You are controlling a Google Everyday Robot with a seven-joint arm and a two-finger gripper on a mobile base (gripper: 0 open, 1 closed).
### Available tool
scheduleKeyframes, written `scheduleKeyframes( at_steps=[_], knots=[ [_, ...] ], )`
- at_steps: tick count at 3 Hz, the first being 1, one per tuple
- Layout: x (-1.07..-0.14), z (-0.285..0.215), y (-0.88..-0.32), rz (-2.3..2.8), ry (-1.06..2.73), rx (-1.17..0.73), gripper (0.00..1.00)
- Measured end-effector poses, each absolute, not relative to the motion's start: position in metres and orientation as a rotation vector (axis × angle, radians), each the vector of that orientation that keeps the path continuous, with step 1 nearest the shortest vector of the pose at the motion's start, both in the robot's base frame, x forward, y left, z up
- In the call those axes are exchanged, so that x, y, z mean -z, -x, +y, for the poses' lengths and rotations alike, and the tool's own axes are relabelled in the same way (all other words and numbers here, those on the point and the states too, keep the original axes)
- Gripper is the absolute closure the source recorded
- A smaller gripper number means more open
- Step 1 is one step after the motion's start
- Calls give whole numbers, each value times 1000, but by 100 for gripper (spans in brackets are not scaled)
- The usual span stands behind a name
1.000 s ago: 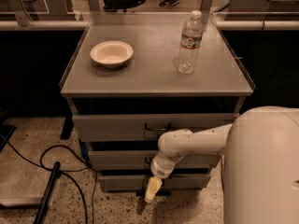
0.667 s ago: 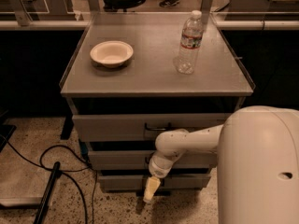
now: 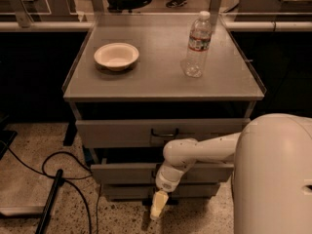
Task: Open middle drawer
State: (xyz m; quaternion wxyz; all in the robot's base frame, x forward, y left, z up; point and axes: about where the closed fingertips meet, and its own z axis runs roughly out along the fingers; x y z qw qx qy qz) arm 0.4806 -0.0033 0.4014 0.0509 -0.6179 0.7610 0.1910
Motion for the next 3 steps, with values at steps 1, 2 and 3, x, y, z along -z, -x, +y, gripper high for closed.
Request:
scheduleKeyframes(
  at_steps=[1, 2, 3],
  knots=[
    [-426, 0, -443, 2311, 1863, -700, 0],
    [-453, 2, -402, 2317, 1869, -791, 0],
    [-449, 1, -403, 2329, 1863, -784, 0]
  ],
)
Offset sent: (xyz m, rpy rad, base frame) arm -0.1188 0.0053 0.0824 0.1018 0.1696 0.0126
